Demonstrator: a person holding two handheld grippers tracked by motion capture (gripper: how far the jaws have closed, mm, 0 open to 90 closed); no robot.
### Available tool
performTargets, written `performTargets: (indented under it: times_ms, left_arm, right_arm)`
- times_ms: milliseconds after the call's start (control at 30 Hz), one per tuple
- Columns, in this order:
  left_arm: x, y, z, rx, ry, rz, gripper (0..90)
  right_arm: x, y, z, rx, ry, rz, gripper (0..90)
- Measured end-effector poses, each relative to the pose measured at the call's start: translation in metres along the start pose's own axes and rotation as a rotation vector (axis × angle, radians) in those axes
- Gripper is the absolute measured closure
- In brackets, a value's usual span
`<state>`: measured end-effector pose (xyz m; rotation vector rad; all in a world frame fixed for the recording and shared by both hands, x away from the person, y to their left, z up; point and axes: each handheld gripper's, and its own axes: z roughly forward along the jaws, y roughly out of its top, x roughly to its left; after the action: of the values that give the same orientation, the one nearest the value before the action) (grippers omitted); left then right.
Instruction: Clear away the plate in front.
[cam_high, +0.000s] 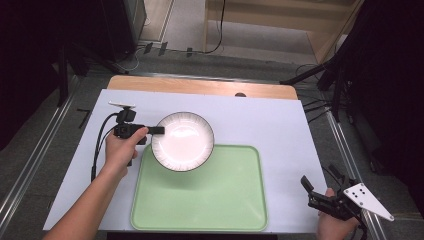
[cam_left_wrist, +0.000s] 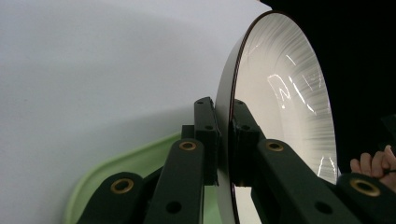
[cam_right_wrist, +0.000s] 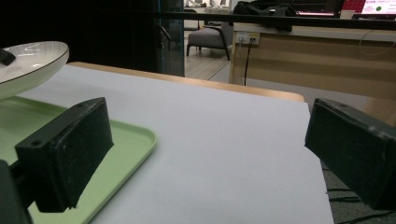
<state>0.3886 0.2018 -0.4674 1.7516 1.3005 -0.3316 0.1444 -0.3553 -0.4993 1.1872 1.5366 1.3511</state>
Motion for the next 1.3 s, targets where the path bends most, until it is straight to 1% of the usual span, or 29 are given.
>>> performTargets:
  times_ms: [33, 133, 167, 267, 333, 500, 633, 800, 1133, 1300]
  left_arm:
    - [-0.002, -0.003, 0.001, 0.010, -0.007, 0.010, 84.9]
    - [-0.002, -0.006, 0.002, 0.019, -0.012, 0.014, 84.9]
    - [-0.003, -0.010, 0.004, 0.025, -0.012, 0.015, 84.9]
    - [-0.003, -0.014, 0.005, 0.029, -0.005, 0.019, 84.9]
    - [-0.003, -0.020, 0.008, 0.048, -0.003, 0.026, 84.9]
    - [-0.005, -0.027, 0.013, 0.069, -0.001, 0.038, 84.8]
    - [-0.009, -0.036, 0.018, 0.085, -0.020, 0.041, 84.8]
    - [-0.013, -0.042, 0.022, 0.103, -0.021, 0.057, 84.8]
    - [-0.022, -0.059, 0.035, 0.154, -0.045, 0.071, 84.7]
    - [-0.022, -0.064, 0.039, 0.174, -0.048, 0.075, 84.7]
  right_arm:
    - [0.000, 0.000, 0.000, 0.000, 0.001, 0.001, 1.3]
    - [0.000, 0.000, 0.000, -0.001, 0.000, 0.001, 1.3]
    - [0.000, 0.000, 0.000, -0.001, 0.001, 0.001, 1.3]
    - [0.000, 0.000, 0.000, -0.001, 0.001, -0.001, 1.3]
    - [0.000, 0.000, 0.000, 0.000, 0.000, -0.001, 1.3]
    - [0.001, 0.000, 0.000, 0.004, 0.001, 0.001, 1.3]
    - [0.001, 0.000, 0.000, 0.005, 0.001, 0.000, 1.3]
    - [0.001, 0.000, 0.000, 0.004, 0.001, 0.000, 1.3]
    - [0.002, 0.000, 0.000, 0.004, 0.003, 0.001, 1.3]
    - [0.002, 0.000, 0.000, 0.005, 0.003, 0.000, 1.3]
